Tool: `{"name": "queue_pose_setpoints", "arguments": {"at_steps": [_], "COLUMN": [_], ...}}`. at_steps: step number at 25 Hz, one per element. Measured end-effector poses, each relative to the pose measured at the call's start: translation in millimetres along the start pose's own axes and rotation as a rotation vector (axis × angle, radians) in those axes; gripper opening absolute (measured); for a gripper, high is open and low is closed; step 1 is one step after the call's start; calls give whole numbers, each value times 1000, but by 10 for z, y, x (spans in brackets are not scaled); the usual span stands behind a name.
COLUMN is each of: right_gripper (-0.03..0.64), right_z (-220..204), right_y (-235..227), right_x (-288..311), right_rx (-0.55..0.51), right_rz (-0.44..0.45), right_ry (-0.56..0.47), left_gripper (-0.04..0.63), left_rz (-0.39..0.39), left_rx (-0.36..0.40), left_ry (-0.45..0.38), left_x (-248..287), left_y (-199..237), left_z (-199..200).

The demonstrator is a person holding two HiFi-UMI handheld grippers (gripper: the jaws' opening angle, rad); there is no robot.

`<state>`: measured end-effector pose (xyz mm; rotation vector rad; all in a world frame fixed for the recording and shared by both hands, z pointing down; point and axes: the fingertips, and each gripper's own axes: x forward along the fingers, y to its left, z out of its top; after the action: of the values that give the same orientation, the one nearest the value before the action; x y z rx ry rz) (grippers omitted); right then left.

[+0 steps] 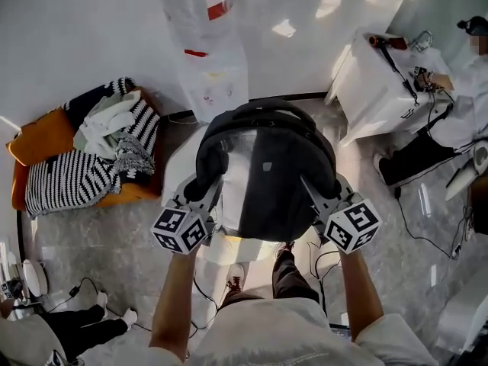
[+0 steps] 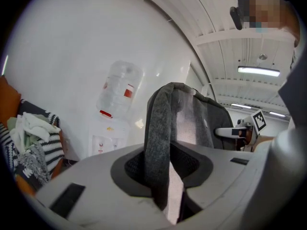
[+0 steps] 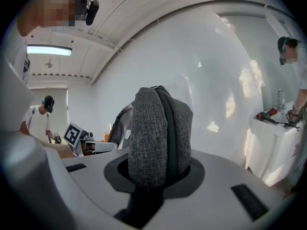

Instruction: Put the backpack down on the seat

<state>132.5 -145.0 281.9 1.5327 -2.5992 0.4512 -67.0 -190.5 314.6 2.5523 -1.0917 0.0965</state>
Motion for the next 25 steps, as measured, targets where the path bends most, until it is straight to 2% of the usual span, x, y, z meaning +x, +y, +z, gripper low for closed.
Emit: {"name": "queue_pose_setpoints", "arguments": {"at_steps": [8, 17, 25], "right_gripper": [80, 80, 80], "right_z": [-103, -450, -712], "right_y": [-407, -831, -1163], "right_x": [585, 1007, 1285], "right_rx": [28, 63, 60], "right_rz": [64, 106, 135], "right_ry": [44, 88, 137], "left_gripper": [120, 120, 121], "left_rz": [90, 147, 193], "left_rx": [-27, -71, -161], "left_ry": [24, 63, 77], "left_x": [417, 821, 1116], "left_y": [380, 649, 800], "left_z": [-88, -424, -755]}}
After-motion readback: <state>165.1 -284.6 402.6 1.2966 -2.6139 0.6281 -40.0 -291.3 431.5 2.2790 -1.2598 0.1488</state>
